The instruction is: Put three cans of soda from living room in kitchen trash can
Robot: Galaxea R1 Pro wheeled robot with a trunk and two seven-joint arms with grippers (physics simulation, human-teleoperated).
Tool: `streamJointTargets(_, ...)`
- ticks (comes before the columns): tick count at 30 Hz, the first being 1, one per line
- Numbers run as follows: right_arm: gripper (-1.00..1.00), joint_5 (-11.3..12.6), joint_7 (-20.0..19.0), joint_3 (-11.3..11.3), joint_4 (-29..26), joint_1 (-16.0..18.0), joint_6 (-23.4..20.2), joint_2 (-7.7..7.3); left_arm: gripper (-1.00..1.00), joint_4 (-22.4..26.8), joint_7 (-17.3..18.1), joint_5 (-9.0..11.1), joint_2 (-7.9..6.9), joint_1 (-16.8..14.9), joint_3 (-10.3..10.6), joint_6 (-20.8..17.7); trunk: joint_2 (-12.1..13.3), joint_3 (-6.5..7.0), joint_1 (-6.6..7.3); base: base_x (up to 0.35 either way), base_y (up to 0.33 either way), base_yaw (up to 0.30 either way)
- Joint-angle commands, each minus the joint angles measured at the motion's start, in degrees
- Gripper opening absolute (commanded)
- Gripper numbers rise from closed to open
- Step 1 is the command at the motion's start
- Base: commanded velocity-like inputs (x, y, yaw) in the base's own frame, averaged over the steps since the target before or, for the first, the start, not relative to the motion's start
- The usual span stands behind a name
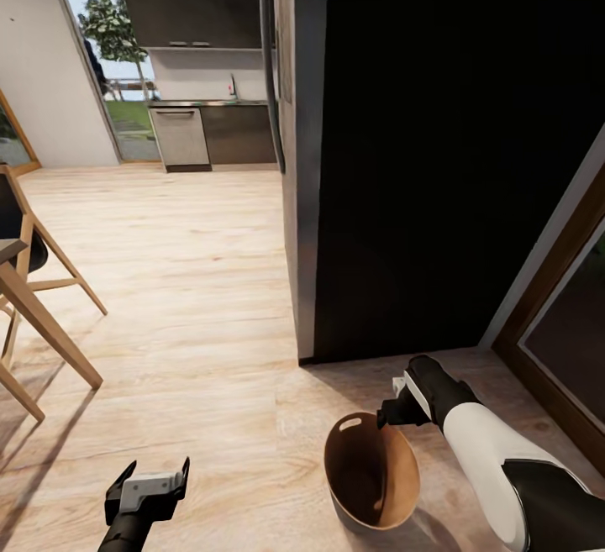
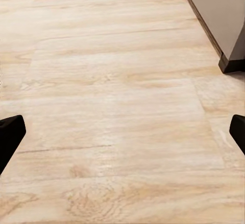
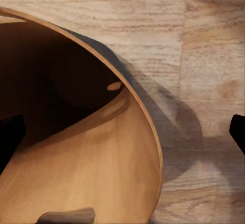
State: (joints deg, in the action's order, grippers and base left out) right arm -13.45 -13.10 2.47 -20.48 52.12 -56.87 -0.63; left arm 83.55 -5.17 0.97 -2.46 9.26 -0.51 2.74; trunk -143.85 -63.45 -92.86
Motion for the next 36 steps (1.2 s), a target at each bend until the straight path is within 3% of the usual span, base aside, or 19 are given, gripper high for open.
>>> streamJointTargets(1, 1.00, 0.00, 0.00, 0.00, 0.02, 0.00, 0.00, 0.00, 1.00, 0.01, -0.02, 0.00, 0.00, 0.00, 0.00, 0.02, 0.00, 0.00, 0.00, 0.051, 0.018, 0.000)
streamJointTargets(15, 1.00, 0.00, 0.00, 0.05, 0.06, 0.00, 0.00, 0.01, 1.00, 0.10, -0.10, 0.00, 0.00, 0.05, -0.01, 0.03, 0.00, 0.00, 0.00, 0.018, 0.006, 0.000)
streamJointTargets(30, 1.00, 0.00, 0.06, 0.00, 0.10, -0.07, 0.00, 0.07, 1.00, 0.18, -0.02, 0.00, 0.00, 0.06, -0.01, -0.19, -0.20, -3.32, -0.39, 0.000, 0.000, 0.000)
streamJointTargets(36, 1.00, 0.00, 0.02, -0.01, 0.09, -0.15, 0.02, 0.09, 1.00, 0.21, -0.01, 0.00, 0.00, 0.06, 0.00, -0.07, -0.20, -3.32, -0.39, 0.000, 0.000, 0.000)
